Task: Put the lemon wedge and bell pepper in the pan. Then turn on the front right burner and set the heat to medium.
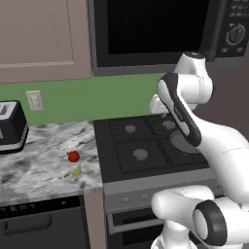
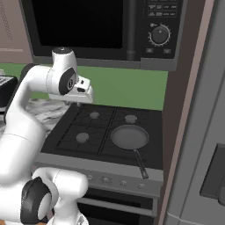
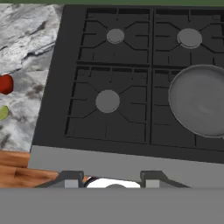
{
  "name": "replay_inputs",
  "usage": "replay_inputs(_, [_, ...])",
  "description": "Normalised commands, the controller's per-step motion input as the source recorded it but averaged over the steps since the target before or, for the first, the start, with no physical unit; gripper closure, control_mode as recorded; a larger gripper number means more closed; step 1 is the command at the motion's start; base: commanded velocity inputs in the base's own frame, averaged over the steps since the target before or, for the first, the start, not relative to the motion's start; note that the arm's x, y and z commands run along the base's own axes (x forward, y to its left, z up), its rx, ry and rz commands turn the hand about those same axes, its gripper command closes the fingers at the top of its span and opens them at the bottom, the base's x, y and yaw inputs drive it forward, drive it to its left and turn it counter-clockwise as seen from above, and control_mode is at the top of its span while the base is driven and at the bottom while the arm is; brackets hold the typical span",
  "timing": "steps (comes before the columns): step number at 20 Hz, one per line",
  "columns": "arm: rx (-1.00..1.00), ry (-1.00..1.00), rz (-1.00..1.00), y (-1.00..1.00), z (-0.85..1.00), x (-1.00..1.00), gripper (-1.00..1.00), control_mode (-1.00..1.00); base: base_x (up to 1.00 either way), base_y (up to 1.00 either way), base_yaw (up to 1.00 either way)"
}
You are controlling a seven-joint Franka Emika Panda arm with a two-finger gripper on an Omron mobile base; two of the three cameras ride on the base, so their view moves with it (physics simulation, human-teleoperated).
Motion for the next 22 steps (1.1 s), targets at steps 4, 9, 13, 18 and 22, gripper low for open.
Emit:
replay_inputs(4, [0.0,-0.02,0.0,0.01,0.0,-0.41,-1.0,-1.0,0.0,0.0,0.0])
replay_inputs(9, [0.0,0.0,0.01,0.11,0.0,-0.64,-1.0,-1.0,0.0,0.0,0.0])
replay_inputs(13, [0.0,0.01,0.03,0.27,0.0,-0.5,-1.0,-1.0,0.0,0.0,0.0])
replay_inputs(18, [0.0,0.0,0.06,0.65,0.0,-0.05,-1.0,-1.0,0.0,0.0,0.0])
replay_inputs(22, [0.0,0.02,0.09,0.68,0.0,0.0,-1.0,-1.0,0.0,0.0,0.0])
